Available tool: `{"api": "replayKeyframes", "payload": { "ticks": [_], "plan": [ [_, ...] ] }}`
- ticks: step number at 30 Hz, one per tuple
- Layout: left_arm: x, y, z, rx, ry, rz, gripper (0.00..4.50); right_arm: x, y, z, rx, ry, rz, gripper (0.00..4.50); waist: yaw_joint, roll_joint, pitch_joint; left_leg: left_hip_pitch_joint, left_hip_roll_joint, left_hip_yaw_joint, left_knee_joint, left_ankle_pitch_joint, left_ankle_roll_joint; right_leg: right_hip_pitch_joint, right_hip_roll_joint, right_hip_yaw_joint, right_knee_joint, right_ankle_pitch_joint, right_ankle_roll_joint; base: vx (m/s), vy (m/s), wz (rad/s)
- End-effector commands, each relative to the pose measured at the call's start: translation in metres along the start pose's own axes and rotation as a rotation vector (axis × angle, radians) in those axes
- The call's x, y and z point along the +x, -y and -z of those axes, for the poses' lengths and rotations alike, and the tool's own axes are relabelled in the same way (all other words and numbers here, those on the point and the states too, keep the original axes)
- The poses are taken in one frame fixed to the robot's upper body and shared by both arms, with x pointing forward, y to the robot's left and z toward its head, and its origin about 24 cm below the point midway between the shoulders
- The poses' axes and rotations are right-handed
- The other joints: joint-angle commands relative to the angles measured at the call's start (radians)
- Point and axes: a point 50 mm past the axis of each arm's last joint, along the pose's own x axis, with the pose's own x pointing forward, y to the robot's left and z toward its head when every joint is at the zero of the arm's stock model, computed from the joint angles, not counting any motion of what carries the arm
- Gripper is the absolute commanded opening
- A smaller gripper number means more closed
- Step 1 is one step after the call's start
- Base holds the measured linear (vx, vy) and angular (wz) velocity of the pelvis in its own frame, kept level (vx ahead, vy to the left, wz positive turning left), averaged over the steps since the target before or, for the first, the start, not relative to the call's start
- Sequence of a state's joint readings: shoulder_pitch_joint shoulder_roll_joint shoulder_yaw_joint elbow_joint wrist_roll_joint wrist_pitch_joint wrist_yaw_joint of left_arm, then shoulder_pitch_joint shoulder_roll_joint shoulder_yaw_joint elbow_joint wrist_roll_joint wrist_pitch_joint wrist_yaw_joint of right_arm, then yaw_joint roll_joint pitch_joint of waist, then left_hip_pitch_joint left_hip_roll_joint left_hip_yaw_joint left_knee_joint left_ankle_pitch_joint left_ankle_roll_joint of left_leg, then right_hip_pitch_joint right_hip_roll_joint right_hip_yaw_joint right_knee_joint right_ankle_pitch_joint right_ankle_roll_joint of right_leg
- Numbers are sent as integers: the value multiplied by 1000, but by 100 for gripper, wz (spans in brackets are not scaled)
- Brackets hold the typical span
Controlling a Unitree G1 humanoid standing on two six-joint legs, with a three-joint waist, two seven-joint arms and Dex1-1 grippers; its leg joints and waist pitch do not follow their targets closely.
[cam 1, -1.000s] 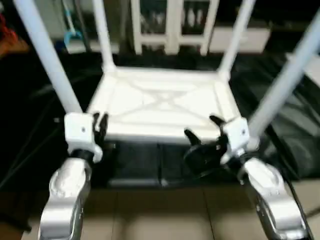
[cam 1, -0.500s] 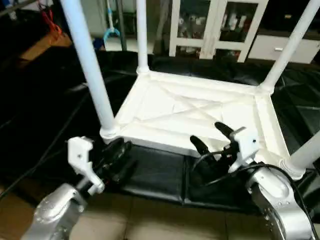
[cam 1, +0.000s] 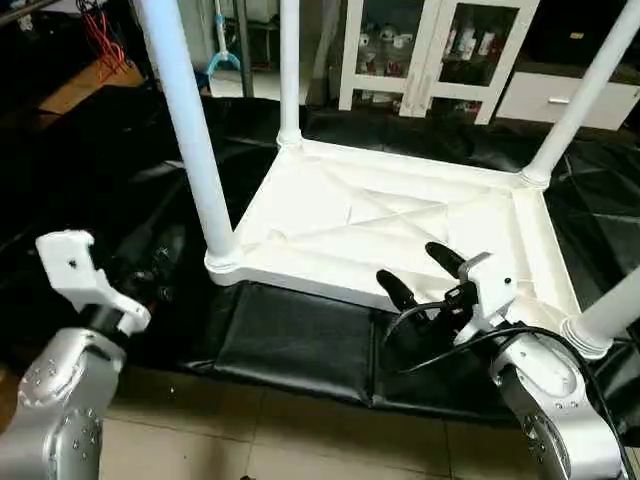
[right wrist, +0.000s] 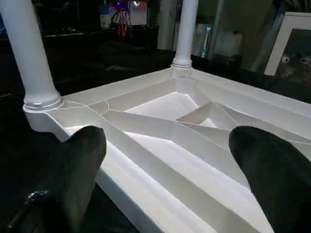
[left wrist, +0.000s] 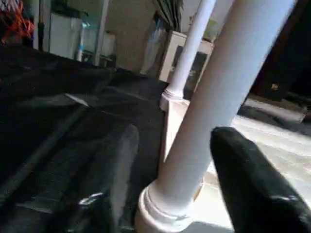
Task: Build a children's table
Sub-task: Rotate leg to tighten, then flip table
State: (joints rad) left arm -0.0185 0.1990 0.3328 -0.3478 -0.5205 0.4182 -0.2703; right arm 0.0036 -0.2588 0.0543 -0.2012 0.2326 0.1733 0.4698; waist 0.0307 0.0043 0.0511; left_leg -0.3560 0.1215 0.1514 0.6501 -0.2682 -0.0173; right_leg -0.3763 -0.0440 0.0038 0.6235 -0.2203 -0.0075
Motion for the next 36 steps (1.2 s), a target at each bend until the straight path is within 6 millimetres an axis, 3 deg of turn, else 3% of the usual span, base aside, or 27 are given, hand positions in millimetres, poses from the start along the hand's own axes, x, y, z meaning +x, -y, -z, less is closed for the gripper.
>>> {"api": "replayKeyframes", "payload": {
  "ticks": [1,3,5,6,7,12,16,18,22,29,36],
  "plan": [
    [6,7,-5,-26,11,42,278,0,-4,-2,-5,0,-34,450,-4,8,-49,8,92,-37,-99,-8,25,33,-88,38,-54,100,-231,0,0,0],
    [12,13,-4,4,-9,86,310,0,-6,0,1,-10,-54,450,-5,4,-47,4,92,-37,-101,-20,33,37,-91,38,-55,88,-231,0,0,0],
    [23,20,-2,99,-37,131,311,-3,-11,2,-8,-21,-105,450,-3,17,-45,7,94,-38,-104,-56,32,35,-91,38,-61,39,-219,0,0,0],
    [25,20,-2,123,-40,129,311,-3,-11,2,-8,-22,-111,450,-2,16,-44,13,94,-35,-105,-75,32,29,-88,37,-67,18,-213,0,0,0],
    [26,20,-1,168,-43,131,343,-5,-12,3,-3,-21,-116,450,-4,15,-45,11,96,-36,-106,-85,28,33,-92,37,-66,7,-213,0,0,0],
    [31,19,-1,208,-44,128,373,-13,-12,9,18,-18,-119,450,-8,17,-46,5,100,-39,-108,-72,19,39,-97,33,-62,37,-227,0,0,0],
    [37,16,-3,231,-31,99,392,-18,-13,12,24,-15,-123,450,-7,17,-45,7,101,-36,-109,-105,19,37,-98,31,-67,8,-234,0,0,0],
    [41,13,-3,237,-29,80,434,-19,-15,11,27,-13,-137,450,-7,21,-44,6,102,-37,-110,-108,18,37,-98,30,-67,3,-236,0,0,0],
    [52,12,-5,193,8,60,443,-17,-18,10,25,-11,-147,450,-8,22,-44,6,102,-37,-112,-119,8,37,-98,29,-68,-11,-236,0,0,0],
    [69,36,-7,184,24,144,443,-14,-21,12,19,-13,-147,450,-7,21,-46,3,103,-37,-109,-80,20,40,-100,28,-63,42,-247,0,0,0],
    [79,32,-11,197,19,41,426,-13,-22,12,20,-12,-141,450,-8,24,-47,2,103,-39,-107,-85,16,43,-101,27,-64,40,-248,0,0,0]
  ]
}}
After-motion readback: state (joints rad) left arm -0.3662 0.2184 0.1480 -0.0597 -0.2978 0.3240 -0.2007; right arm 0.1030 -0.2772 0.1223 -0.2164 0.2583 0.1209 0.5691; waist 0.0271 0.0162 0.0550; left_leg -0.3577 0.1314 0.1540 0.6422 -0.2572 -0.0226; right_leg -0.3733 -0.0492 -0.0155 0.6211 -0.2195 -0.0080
